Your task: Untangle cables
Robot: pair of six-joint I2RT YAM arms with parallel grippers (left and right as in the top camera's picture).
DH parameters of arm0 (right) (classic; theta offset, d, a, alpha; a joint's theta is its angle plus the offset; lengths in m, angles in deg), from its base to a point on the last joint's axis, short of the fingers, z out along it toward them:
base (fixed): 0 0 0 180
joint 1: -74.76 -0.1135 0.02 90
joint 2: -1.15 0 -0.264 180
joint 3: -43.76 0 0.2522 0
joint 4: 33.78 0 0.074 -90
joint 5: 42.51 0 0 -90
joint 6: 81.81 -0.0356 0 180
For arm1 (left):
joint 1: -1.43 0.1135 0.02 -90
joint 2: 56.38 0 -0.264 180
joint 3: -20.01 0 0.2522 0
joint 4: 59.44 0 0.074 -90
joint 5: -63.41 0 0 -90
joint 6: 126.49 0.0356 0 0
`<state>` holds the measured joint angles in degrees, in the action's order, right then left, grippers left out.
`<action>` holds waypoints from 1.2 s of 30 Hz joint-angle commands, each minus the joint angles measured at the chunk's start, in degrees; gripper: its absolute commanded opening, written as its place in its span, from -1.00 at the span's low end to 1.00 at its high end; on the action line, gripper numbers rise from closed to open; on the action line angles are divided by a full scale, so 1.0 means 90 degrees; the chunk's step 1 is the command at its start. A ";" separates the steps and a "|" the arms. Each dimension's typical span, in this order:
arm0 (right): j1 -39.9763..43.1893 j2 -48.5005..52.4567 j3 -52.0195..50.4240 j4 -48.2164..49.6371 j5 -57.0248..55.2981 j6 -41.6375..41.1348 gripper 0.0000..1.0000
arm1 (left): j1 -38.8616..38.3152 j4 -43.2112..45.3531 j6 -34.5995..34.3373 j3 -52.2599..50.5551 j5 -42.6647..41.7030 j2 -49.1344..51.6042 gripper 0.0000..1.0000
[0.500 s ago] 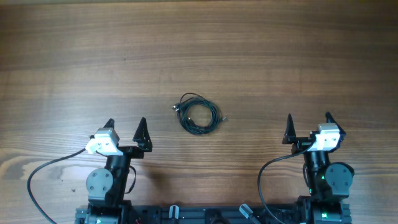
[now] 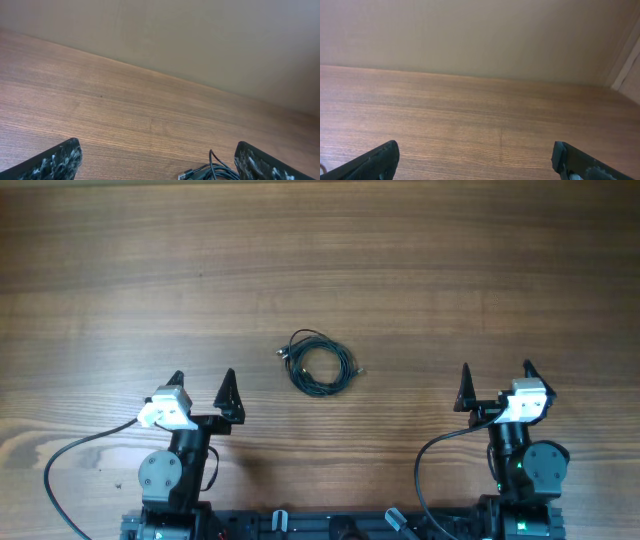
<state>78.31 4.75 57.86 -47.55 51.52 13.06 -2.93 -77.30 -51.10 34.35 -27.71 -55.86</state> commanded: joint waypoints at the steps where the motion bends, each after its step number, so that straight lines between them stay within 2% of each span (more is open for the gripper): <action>1: -0.0019 0.0024 -0.0005 0.0017 0.0049 0.0085 0.99 | 0.0039 -0.0027 0.0102 -0.0027 0.0063 -0.0027 1.00; 22: -0.0019 0.0024 -0.0005 0.0015 0.0034 0.0075 0.99 | 0.0039 -0.0032 0.0075 -0.0027 -0.0017 -0.0012 1.00; 24: -0.0019 0.0027 -0.0005 0.0015 0.0151 -0.0444 1.00 | 0.0039 -0.0002 0.0022 -0.0027 -0.0121 0.0002 1.00; 26: -0.0019 0.0041 -0.0005 0.0036 0.0170 -0.1746 0.99 | 0.0039 0.0027 -0.0415 -0.0027 -0.0505 0.0002 1.00; 27: -0.0019 0.0041 -0.0005 0.0061 0.0182 -0.2426 1.00 | 0.0039 0.0070 -0.0668 -0.0027 -0.1001 0.0002 1.00; 29: -0.0019 0.0041 -0.0002 0.0078 0.0619 -0.3852 0.99 | 0.0039 0.0119 -0.0746 -0.0019 -0.1739 0.0002 1.00; 30: -0.0019 0.0041 -0.0005 0.0134 0.1018 -0.4257 0.99 | 0.0039 0.0112 -0.0777 -0.0002 -0.1999 0.0007 1.00; 33: -0.0019 0.0044 0.0024 0.0214 0.2552 -0.4330 0.99 | 0.0039 -0.0301 -0.1078 0.0272 -0.2470 0.0075 1.00; 36: -0.0019 0.0146 0.0335 -0.0605 0.3689 -0.4034 0.99 | 0.0039 -0.1173 -0.1241 0.0954 -0.2470 0.0250 1.00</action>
<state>78.31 4.77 58.17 -48.23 67.83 -19.20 -2.93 -82.04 -58.69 36.82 -44.24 -55.27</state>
